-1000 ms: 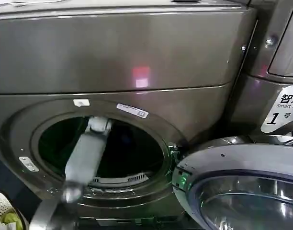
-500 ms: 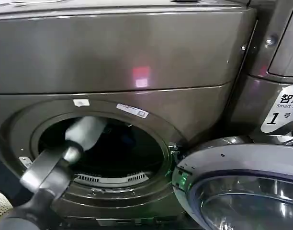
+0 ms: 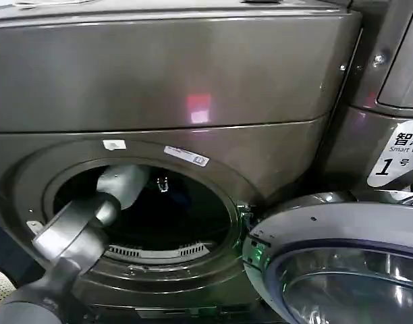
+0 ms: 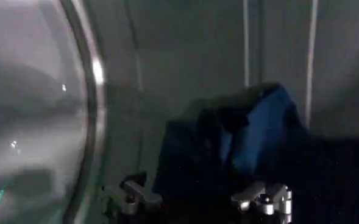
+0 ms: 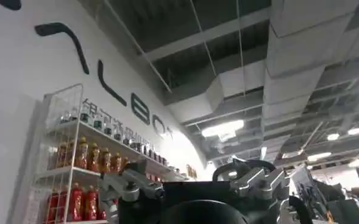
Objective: Grasp the clothes from the dryer.
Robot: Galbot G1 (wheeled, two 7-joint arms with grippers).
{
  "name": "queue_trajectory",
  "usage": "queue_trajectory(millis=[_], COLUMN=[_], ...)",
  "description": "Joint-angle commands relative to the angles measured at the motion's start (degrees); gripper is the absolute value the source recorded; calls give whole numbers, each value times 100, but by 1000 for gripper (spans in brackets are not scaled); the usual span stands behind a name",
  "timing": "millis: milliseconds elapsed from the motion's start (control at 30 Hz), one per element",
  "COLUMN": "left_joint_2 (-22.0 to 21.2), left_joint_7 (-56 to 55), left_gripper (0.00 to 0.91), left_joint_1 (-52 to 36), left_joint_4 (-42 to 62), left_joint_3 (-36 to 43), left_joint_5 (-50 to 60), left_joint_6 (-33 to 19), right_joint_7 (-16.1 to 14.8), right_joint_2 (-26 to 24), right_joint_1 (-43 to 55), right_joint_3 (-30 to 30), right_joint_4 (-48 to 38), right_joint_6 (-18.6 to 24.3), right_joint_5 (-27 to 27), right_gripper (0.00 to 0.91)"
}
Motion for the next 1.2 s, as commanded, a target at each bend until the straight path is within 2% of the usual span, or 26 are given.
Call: queue_trajectory(millis=[33, 67, 100, 133, 167, 200, 233, 467, 500, 533, 700, 800, 1033, 1100, 1200], left_joint_2=[-33, -35, -36, -36, -38, -41, -40, -22, -16, -11, -11, 2, -24, 10, 175], left_joint_7=[53, 80, 97, 114, 122, 134, 142, 291, 293, 290, 215, -215, -1786, -2473, -3131], left_gripper=[907, 907, 785, 580, 466, 262, 159, 91, 68, 0, 0, 0, 0, 0, 0], left_joint_1=[53, 59, 65, 66, 66, 68, 70, 138, 141, 142, 149, 274, 953, 1376, 1957], left_joint_4=[93, 101, 100, 104, 111, 122, 126, 146, 135, 118, 59, -3, -929, -1473, -2385], left_joint_3=[49, 58, 63, 66, 78, 105, 126, 221, 218, 209, 107, -229, -1972, -2695, -3092], left_joint_5=[77, 89, 98, 97, 112, 115, 115, 124, 113, 104, -74, -534, -1347, -1608, -2045], left_joint_6=[-12, -11, -11, -10, -13, -17, -17, -29, -35, -34, -39, 73, 495, 569, 651], right_joint_7=[-2, -2, 1, 1, 2, 6, 6, 7, 10, 12, 21, 27, 47, 37, 25], right_joint_2=[-4, -2, -1, 1, 1, 1, 3, 1, 2, 4, 39, 70, 51, 46, 61], right_joint_1=[-19, -19, -17, -15, -13, -9, -9, -29, -27, -27, -24, -47, 25, 42, 66], right_joint_3=[31, 34, 34, 33, 31, 30, 29, 42, 42, 40, 36, 65, -21, -23, -27], right_joint_4=[-19, -18, -20, -25, -32, -42, -47, -60, -57, -58, -59, -66, -14, -27, -43], right_joint_6=[4, 3, 4, 4, 5, 4, 6, 16, 15, 15, 17, 21, 18, 21, 42], right_joint_5=[-14, -14, -15, -18, -19, -22, -23, -22, -23, -23, -22, -21, -23, -12, -6], right_gripper=[907, 907, 907, 907, 907, 907, 907, 907, 907, 907, 907, 907, 907, 907, 907])
